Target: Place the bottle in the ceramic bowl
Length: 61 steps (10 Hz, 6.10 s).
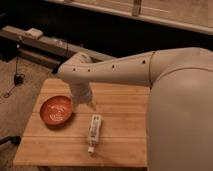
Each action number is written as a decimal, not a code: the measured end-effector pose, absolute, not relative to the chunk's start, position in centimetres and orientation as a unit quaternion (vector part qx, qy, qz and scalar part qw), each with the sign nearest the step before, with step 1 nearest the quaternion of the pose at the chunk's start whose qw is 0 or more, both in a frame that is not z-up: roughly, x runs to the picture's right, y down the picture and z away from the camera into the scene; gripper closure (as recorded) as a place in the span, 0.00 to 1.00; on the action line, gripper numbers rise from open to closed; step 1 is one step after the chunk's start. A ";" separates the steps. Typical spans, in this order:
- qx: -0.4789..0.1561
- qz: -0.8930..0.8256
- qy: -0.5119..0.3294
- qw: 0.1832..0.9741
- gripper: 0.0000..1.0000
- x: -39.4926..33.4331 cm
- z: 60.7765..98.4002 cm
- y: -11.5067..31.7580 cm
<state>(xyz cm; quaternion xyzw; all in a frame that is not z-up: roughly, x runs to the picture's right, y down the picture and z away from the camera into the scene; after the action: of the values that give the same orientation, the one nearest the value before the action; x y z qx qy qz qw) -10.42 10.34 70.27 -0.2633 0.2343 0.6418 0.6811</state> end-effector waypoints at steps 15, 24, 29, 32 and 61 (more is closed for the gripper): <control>-0.264 0.641 0.235 0.681 0.35 -10.4 70.3 10.4; -0.260 0.650 0.240 0.673 0.35 -8.5 72.8 13.7; -0.265 0.651 0.259 0.662 0.35 -6.6 75.9 16.6; -0.275 0.650 0.275 0.653 0.35 -5.7 78.2 17.9; -0.360 0.467 0.207 0.780 0.66 -24.2 82.3 5.3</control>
<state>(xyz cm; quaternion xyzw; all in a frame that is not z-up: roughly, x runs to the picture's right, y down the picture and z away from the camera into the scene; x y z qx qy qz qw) -24.16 5.32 82.28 -0.3604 0.2072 0.4671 0.7804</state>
